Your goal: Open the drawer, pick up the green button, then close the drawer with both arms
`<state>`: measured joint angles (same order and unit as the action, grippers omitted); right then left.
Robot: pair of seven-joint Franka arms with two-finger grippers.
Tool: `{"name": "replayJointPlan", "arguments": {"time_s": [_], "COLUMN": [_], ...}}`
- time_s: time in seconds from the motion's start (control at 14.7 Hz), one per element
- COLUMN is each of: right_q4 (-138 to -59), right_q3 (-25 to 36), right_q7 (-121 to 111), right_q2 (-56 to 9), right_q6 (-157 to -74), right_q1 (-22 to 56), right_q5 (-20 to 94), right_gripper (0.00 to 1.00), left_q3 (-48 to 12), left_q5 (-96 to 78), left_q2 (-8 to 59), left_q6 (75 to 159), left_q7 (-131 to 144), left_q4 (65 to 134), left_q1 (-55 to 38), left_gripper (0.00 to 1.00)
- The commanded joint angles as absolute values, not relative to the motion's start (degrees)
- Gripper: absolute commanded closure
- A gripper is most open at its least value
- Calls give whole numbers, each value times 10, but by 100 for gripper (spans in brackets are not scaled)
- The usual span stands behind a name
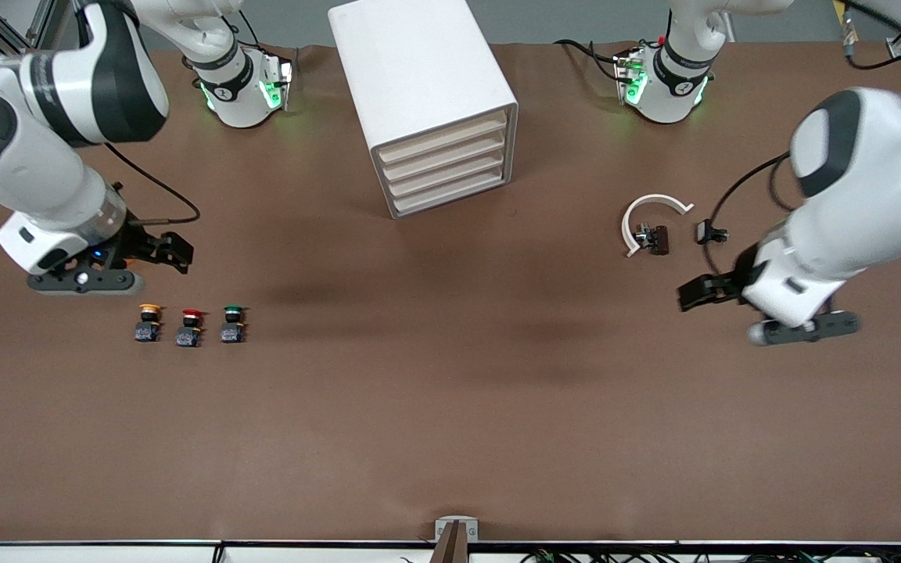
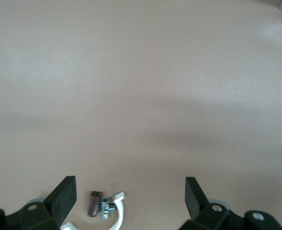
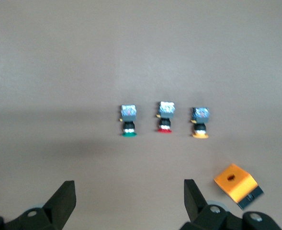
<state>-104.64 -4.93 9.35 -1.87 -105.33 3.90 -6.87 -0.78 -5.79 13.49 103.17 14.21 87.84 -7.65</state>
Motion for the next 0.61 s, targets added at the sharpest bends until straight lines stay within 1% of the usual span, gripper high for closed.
{"name": "replayJointPlan", "arguments": {"time_s": [0.0,0.07,0.27,0.54], "right_q4": [-1035,-1026,-954,-922], "right_q3": [-48,-49,-47,-47], "right_q7": [83,83,81,29], "right_q2": [17,25,22,20], "right_q6": [-1020,-1006,-941,-935], "right_q1": [33,33,31,1], "right_q5": [-60,-60,-60,-58], "right_gripper": [0,0,0,0], "left_q3": [-14,-14,-18,-18], "left_q5": [-48,-47,-31,18], "left_q2": [96,85,52,15], "left_q6": [998,987,964,936], "left_q7": [123,123,121,32], "left_q4": [885,886,890,896], "left_q1": [-53,-43,-40,-40], "left_gripper": [0,0,0,0]}}
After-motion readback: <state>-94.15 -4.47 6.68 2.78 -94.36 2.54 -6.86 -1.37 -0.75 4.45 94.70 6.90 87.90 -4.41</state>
